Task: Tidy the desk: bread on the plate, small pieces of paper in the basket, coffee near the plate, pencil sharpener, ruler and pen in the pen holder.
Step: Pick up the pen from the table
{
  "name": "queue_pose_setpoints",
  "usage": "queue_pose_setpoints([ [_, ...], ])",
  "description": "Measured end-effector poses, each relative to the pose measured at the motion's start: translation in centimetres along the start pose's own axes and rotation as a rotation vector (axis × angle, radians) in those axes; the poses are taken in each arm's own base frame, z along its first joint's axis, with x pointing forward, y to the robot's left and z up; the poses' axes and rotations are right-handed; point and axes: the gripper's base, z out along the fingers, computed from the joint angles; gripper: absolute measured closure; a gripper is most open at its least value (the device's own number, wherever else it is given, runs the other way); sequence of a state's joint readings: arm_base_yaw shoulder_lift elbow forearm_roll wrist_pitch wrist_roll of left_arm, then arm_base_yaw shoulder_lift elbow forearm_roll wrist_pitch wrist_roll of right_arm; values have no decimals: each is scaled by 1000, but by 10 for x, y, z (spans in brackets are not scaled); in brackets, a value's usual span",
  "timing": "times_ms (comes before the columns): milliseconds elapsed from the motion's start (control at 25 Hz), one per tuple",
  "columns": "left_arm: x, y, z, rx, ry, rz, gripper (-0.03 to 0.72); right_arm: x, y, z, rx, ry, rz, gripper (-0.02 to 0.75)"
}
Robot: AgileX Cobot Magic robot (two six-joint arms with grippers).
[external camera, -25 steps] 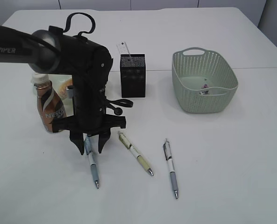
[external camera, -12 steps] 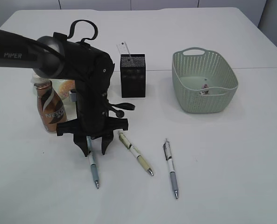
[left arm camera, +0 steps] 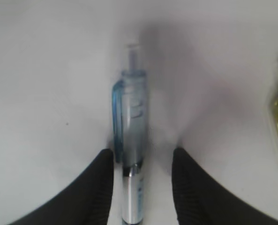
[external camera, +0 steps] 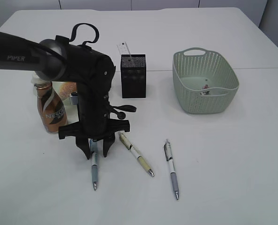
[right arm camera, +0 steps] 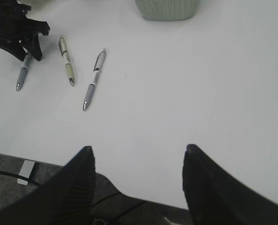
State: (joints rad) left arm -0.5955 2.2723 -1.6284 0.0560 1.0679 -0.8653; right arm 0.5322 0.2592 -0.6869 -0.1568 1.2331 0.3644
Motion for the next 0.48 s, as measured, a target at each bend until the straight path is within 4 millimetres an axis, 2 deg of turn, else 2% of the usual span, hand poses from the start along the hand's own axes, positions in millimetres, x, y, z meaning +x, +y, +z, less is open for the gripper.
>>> queue_pose_setpoints([
  [360, 0, 0, 2, -1, 6, -4, 381, -2, 0, -4, -4, -14, 2, 274],
  [480, -1, 0, 2, -7, -4, 2, 407, -2, 0, -4, -4, -12, 2, 274],
])
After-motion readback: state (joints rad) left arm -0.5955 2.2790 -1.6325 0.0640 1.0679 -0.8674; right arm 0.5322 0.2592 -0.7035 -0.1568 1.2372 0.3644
